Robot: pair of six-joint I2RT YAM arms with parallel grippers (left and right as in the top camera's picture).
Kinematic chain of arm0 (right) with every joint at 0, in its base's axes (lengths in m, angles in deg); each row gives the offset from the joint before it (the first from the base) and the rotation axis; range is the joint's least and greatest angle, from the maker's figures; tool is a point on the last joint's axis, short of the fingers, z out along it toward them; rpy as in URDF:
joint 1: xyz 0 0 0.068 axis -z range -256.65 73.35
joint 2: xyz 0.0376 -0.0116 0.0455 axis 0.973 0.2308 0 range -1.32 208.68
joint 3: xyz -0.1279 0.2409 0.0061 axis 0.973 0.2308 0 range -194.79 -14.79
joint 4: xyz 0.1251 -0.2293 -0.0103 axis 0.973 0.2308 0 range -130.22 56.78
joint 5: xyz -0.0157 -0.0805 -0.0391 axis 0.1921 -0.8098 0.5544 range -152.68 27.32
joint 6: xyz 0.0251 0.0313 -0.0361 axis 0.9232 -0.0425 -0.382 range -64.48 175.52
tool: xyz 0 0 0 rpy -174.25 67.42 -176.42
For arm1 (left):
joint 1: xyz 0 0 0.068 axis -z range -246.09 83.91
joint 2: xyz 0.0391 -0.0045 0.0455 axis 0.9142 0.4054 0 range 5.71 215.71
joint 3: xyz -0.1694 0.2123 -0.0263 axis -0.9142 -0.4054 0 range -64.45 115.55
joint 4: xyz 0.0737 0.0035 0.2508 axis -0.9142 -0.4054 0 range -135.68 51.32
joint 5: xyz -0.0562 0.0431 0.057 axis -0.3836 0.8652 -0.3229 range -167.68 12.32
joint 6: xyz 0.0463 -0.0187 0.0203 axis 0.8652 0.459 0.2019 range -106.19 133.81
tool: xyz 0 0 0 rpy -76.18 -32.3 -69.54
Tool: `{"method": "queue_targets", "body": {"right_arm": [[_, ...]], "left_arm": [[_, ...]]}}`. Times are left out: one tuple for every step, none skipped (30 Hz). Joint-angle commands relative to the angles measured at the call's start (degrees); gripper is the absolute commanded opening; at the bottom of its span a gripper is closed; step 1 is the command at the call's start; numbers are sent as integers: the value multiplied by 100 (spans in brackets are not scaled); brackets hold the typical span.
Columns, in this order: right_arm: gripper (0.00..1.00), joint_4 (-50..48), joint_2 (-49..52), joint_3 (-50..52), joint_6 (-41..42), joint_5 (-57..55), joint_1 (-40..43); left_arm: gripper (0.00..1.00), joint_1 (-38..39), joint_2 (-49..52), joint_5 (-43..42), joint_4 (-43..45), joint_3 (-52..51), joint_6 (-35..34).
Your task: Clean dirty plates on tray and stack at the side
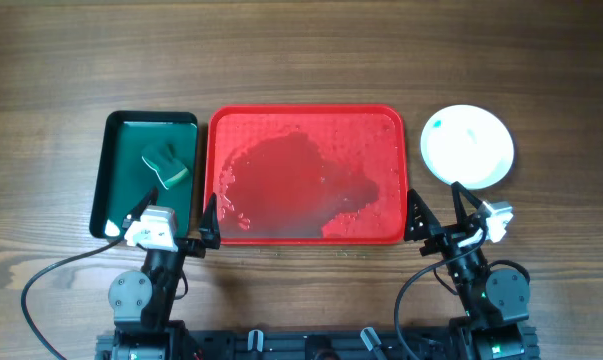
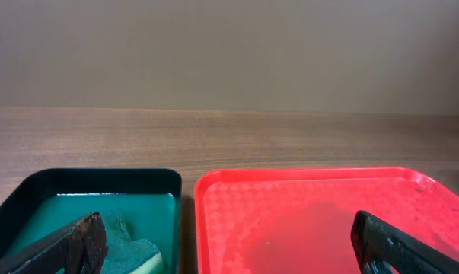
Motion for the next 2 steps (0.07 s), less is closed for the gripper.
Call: {"method": "queue_targets", "body": {"right_arm": [[100,-24,-50,7,50,28,24],[100,-24,-50,7,50,28,24]], "left_arm": [[100,-15,-52,35,0,-44,114],[100,-15,-52,35,-2,-44,114]]}}
